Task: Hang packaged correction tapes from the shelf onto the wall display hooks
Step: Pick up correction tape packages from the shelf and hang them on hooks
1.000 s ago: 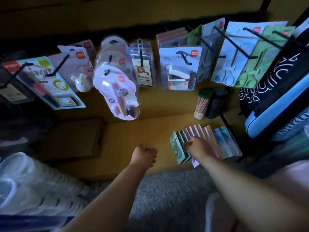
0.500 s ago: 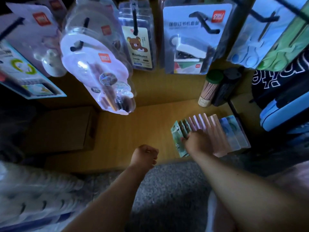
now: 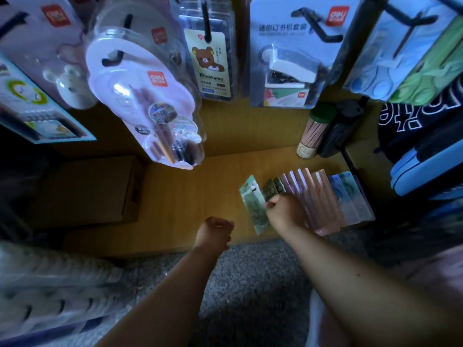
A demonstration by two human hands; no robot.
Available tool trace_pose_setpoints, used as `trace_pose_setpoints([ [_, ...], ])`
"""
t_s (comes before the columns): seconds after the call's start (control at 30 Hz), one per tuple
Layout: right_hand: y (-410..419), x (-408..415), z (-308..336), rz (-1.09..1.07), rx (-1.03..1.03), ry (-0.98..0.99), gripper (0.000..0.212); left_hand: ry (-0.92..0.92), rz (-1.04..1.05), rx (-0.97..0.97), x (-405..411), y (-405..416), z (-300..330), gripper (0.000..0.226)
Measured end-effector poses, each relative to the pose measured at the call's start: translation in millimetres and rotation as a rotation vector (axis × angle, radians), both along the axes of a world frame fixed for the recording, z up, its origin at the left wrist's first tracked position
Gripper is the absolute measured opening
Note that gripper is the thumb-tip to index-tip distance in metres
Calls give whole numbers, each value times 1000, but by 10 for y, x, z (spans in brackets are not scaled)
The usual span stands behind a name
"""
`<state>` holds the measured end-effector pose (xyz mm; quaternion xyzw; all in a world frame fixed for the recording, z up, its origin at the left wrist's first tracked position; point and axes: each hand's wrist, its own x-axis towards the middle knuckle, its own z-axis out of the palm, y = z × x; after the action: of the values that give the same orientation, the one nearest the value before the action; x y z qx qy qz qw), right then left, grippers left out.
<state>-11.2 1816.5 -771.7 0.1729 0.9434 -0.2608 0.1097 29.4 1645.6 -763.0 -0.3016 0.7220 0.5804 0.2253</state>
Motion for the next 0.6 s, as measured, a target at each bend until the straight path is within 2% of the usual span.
trace_pose_setpoints([
  [0.1, -140, 23, 97, -27, -309, -74, 27, -30, 89, 40, -35, -38, -47, 45],
  [0.17, -223, 51, 135, -18, -448, -126, 33, -47, 140, 159, -45, -65, -72, 57],
  [0.27, -286, 99, 165, 7, -504, -163, 35, -33, 246, 382, -18, -86, -73, 33],
  [0.33, -285, 95, 154, 5, -524, -157, 35, -23, 294, 477, -12, -103, -104, 32],
  [0.4, -271, 79, 154, 21, -461, -124, 32, -23, 319, 545, -21, -115, -142, 38],
  [0.47, -216, 59, 131, 1, -254, -11, 24, -39, 341, 559, -31, -123, -154, 31],
  [0.53, -109, 30, 69, -111, -66, 124, 19, -56, 347, 564, -32, -132, -177, 30],
  [0.6, 13, 8, -10, -213, 38, 164, 20, -74, 344, 557, -22, -144, -207, 31],
])
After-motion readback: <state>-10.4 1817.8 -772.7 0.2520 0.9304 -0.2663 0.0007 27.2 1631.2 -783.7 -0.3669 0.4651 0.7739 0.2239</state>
